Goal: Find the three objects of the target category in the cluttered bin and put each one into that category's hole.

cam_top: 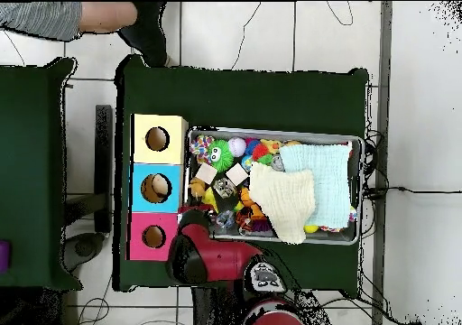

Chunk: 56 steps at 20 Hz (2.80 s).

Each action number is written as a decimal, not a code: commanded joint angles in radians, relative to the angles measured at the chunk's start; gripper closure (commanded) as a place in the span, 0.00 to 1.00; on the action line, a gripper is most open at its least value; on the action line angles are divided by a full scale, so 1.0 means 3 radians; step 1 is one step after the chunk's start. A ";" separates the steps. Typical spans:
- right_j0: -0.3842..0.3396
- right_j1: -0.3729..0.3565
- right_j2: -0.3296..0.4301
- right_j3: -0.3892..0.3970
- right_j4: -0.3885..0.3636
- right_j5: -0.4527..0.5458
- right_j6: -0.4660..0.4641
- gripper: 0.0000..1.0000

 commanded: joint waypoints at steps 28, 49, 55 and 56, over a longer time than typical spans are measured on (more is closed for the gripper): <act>-0.0354 -0.1088 0.0617 0.0224 -0.0133 0.1128 0.0489 1.00; -0.0590 -0.1879 0.0892 0.0491 0.0076 0.1937 0.0430 1.00; -0.0361 -0.2031 0.0740 0.0504 0.0171 0.2097 0.0542 1.00; -0.0339 -0.2053 0.0722 0.0511 0.0183 0.2111 0.0552 1.00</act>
